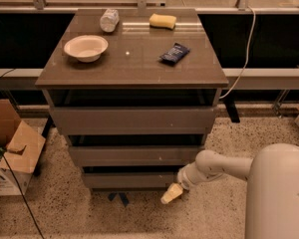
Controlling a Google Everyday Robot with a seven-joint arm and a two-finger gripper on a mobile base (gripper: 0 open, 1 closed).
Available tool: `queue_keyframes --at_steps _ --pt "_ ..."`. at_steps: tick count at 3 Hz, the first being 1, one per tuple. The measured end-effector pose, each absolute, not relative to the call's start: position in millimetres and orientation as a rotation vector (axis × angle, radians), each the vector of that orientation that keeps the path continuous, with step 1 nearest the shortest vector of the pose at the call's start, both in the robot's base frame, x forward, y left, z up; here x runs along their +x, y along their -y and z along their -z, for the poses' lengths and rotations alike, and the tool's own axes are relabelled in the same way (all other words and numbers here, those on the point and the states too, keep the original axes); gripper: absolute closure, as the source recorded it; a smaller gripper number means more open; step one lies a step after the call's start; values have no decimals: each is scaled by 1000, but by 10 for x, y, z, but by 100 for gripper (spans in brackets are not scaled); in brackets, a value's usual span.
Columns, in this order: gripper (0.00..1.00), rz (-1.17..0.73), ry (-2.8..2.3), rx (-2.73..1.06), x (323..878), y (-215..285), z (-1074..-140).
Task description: Open bottom drawer
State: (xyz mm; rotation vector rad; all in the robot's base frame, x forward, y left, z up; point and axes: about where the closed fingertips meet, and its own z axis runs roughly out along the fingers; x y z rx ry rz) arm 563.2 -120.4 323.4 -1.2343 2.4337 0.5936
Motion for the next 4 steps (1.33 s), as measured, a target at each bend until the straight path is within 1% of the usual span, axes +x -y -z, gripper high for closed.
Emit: queue_keyframes --at_steps 1,2,4 --pt "0 -630 -2426 -1221 5642 1187 -3041" --pt "0 -712 -2405 -1172 5647 1208 -2827" --pt "0 -811 -2336 -1083 5839 1213 -2575"
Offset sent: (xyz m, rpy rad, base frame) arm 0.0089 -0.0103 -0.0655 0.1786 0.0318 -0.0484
